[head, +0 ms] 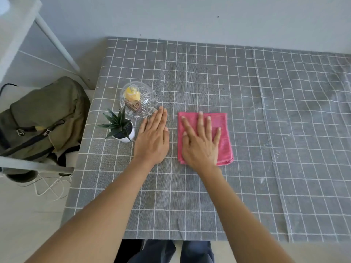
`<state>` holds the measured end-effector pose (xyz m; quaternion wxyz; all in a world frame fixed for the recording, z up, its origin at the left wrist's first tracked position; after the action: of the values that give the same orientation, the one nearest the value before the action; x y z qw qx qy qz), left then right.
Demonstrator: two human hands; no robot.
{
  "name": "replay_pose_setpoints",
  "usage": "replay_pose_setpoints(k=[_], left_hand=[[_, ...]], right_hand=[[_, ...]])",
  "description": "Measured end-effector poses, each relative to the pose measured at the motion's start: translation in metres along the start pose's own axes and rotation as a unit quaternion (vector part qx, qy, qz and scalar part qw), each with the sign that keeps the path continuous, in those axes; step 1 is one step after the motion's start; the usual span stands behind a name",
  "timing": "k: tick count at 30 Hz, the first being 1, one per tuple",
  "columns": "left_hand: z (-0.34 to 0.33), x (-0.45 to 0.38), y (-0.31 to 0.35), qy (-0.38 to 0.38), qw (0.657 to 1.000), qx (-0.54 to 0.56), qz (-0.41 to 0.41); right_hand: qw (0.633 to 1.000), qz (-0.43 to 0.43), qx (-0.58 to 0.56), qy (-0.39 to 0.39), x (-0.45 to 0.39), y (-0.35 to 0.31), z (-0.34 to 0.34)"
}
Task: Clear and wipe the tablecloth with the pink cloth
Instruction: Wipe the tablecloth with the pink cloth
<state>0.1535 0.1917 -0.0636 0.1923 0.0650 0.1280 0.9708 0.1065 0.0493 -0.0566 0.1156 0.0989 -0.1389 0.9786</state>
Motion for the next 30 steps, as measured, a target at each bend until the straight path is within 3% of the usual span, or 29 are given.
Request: replay_pose_setpoints(k=[5,10,14,20,23,27,30], left_hand=[[0.0,0.0,0.0,0.006,1.0,0.008,-0.009],[0.0,0.0,-0.001,0.002,1.0,0.005,-0.008],[-0.001,0.001,-0.001,0.003,1.0,-0.004,-0.002],[0.0,0.001,0.0,0.008,1.0,-0.003,-0.002],[0.0,0.0,0.0,0.009,1.0,0.003,-0.003],[0.0,0.0,0.0,0.003,1.0,0.002,-0.001],[-0.001,0.0,0.0,0.007,1.0,-0.001,-0.001]], right_hand=[[0.999,0.051,-0.007,0.005,0.005,0.001,-0.002],[0.998,-0.064,-0.004,0.01,-0.011,0.056,0.016],[0.994,-0.107,-0.023,0.009,-0.011,0.057,0.017],[1.0,0.015,0.001,-0.003,0.003,0.003,0.0],[0.999,0.036,0.002,0.0,0.002,0.012,0.003],[0.999,-0.047,-0.017,0.005,-0.006,0.04,0.012],[0.996,-0.081,-0.029,0.007,-0.004,0.026,0.008]])
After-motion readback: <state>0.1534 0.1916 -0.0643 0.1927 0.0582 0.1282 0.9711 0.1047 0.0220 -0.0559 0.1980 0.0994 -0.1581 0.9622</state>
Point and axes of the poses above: each hand's wrist, its own x-axis away from the middle knuckle, its own z-axis out of the back of the hand, y = z × x, the point moved 1 cm from there along -x, towards the middle knuckle, and after that the axes turned 4 degrees about -y, right-handed, at the moved point
